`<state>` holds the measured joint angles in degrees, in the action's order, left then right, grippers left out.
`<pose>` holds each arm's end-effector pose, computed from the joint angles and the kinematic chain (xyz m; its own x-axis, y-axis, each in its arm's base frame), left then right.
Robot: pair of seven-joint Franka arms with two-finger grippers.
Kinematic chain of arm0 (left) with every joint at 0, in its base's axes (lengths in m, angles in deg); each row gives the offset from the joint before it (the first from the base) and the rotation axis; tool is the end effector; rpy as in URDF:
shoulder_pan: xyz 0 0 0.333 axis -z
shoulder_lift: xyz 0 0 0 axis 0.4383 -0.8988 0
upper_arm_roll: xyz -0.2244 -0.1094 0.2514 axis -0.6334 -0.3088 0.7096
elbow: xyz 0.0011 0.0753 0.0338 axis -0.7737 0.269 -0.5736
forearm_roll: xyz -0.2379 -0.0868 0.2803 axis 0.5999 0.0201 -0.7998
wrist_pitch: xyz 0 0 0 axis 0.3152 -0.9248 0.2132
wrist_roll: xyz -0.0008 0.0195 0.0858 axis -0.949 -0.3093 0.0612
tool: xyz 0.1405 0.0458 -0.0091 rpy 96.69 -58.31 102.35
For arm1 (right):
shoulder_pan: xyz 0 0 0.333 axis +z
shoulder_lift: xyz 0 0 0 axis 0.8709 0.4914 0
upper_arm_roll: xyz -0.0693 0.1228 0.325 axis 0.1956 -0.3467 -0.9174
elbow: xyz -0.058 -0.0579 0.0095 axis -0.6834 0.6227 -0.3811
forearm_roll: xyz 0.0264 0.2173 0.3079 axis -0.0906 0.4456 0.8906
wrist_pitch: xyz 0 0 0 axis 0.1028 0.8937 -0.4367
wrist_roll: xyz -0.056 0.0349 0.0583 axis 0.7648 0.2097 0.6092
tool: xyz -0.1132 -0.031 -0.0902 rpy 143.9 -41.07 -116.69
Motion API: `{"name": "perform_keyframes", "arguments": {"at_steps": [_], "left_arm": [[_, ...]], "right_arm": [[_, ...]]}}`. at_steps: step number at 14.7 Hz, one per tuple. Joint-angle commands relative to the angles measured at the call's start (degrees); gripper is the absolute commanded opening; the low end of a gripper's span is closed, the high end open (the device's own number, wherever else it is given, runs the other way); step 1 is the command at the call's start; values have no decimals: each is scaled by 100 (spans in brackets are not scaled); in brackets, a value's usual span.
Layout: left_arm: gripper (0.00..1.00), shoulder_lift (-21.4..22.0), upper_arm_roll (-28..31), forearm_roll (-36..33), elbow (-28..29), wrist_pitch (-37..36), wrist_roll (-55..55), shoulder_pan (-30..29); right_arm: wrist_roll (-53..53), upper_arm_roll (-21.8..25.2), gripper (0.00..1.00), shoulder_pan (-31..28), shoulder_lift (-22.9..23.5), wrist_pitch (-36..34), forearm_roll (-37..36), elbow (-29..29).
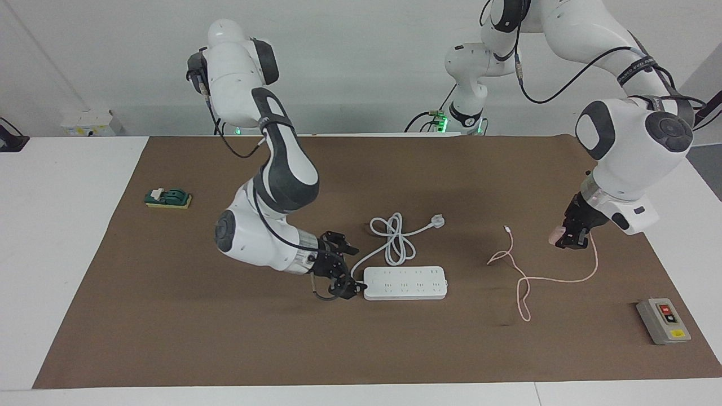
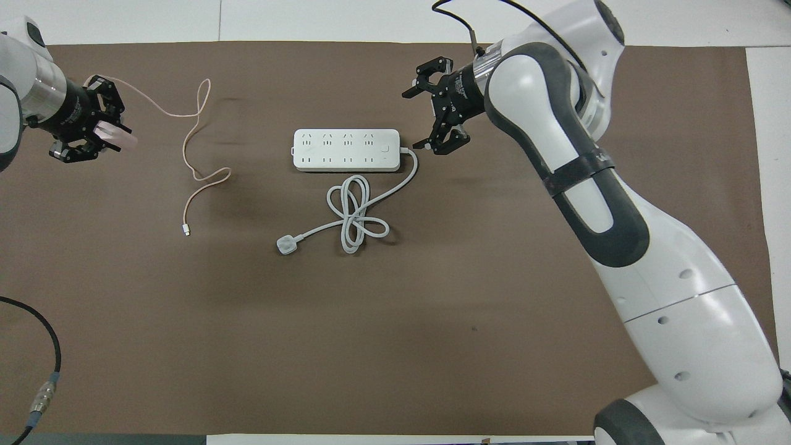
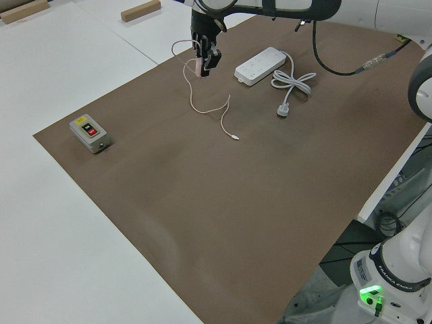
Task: Unplug charger and place it aside
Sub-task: 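Pull the charger out with the left gripper while the right gripper releases the strip, then set the charger on the table with the left gripper while the right gripper withdraws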
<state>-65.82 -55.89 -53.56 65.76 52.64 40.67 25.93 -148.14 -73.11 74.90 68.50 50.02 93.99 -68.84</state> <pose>0.6689 -0.0101 0.4746 0.5264 0.8502 0.0118 0.8502 -0.5263 -0.0125 0.7387 0.2747 0.3913 0.1549 -0.7161 -0.6806 -0.9834 -0.1777 -0.0369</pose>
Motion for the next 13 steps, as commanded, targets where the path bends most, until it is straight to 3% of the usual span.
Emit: {"name": "perform_keyframes", "arguments": {"at_steps": [1, 4, 8, 13], "left_arm": [[0, 134, -44, -25, 102, -239, -990, -239], [0, 186, -36, -34, 224, -222, -1730, -345], [0, 318, -27, -34, 488, -143, -2434, -529], [0, 318, -36, -34, 489, -178, -2462, -442]], "right_arm": [[138, 71, 100, -114, -618, -484, -638, -391], [1425, 71, 100, -141, -1268, -959, -1553, -531], [4113, 80, 100, -299, -2279, -1435, -2679, -1189], [7691, 80, 100, -694, -2842, -1664, -3866, -1375]]}}
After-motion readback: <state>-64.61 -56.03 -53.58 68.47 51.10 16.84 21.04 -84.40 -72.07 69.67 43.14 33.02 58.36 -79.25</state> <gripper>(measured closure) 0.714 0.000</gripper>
